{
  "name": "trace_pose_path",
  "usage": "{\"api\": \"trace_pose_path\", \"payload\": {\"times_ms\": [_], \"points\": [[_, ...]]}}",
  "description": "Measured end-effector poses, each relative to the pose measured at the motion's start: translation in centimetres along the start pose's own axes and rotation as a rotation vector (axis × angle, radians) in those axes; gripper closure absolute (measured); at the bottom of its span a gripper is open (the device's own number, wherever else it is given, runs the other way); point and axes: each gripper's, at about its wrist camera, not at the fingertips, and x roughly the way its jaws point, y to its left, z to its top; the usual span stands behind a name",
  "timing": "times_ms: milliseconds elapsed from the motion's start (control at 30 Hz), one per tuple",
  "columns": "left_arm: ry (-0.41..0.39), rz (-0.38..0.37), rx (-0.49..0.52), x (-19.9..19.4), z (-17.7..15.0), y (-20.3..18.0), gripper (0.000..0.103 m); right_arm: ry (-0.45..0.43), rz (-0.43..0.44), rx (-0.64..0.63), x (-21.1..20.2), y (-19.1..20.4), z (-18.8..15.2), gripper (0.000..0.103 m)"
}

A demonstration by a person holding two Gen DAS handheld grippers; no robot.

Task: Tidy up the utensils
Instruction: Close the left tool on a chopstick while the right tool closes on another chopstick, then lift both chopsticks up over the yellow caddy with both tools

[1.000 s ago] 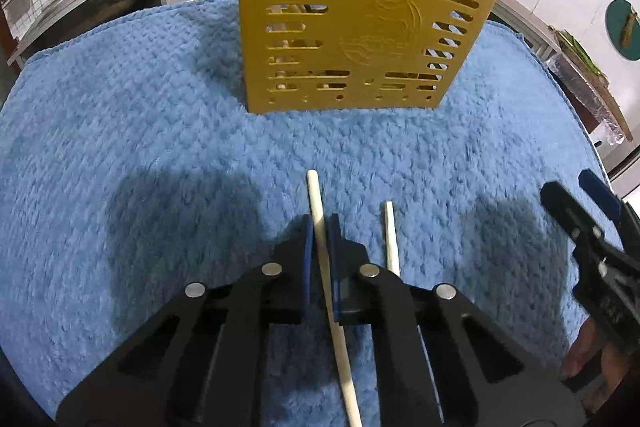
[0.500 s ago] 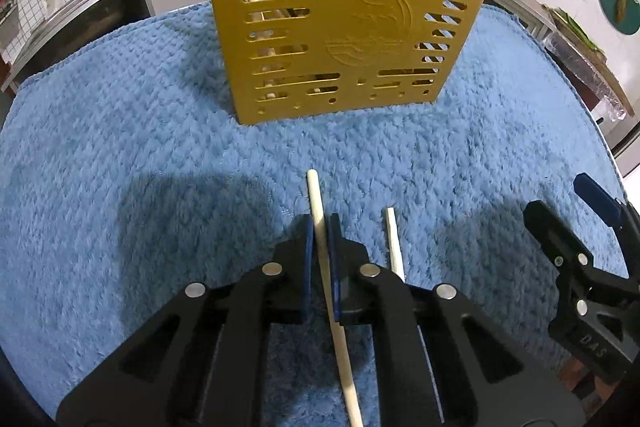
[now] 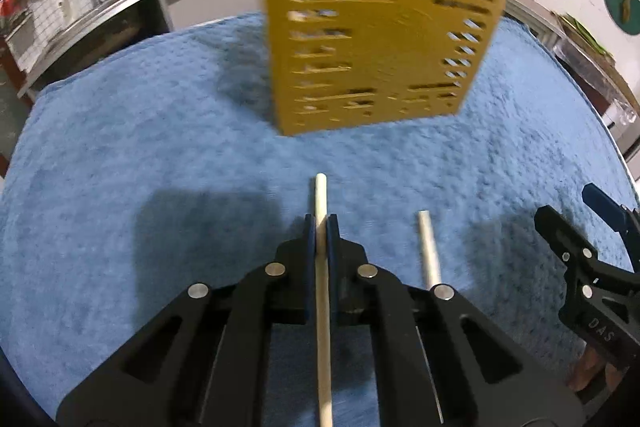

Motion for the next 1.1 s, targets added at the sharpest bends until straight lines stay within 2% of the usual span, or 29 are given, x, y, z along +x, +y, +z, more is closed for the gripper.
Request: {"api": "trace_pose_path", "payload": {"times_ms": [100, 267, 333, 367, 467, 533, 700, 800, 1033, 1100], "points": [[-0.006, 0.024, -0.038, -0.5, -0.4, 2.6, 0.099, 0.016, 0.015, -0.016, 0.2, 1.8, 0.2, 0.020], [0.011, 0.041, -0.110, -0.4, -1.5, 6.6, 0.099, 0.075, 0.051, -0.050, 1.3, 5.6, 0.4, 0.035], [0.015, 0.040, -0.137, -0.4, -1.8, 7.7, 0.099, 0.095, 0.065, -0.049, 1.7, 6.6, 0.4, 0.047], [0.013, 0.041, -0.143, -0.4, -2.1, 8.0, 0.099, 0.105, 0.074, -0.046, 1.9, 7.0, 0.4, 0.049], [0.009, 0.044, -0.141, -0.4, -2.4, 8.5, 0.098, 0.125, 0.069, -0.062, 2.1, 8.2, 0.3, 0.063], [0.005, 0.049, -0.136, -0.4, -2.4, 8.5, 0.098, 0.143, 0.064, -0.070, 2.4, 8.8, 0.2, 0.076], [-0.001, 0.055, -0.127, -0.3, -2.5, 8.5, 0.098, 0.154, 0.069, -0.046, 2.1, 9.0, 0.3, 0.076], [-0.008, 0.066, -0.132, -0.8, -2.6, 8.7, 0.098, 0.116, 0.081, -0.033, 0.9, 8.7, 0.9, 0.076], [-0.011, 0.085, -0.124, -1.0, -2.8, 8.8, 0.098, 0.178, 0.088, -0.054, 2.2, 9.8, 0.3, 0.075], [-0.003, 0.080, -0.127, -0.7, -3.1, 9.1, 0.098, 0.171, 0.073, -0.065, 2.3, 10.2, 0.0, 0.074]]}}
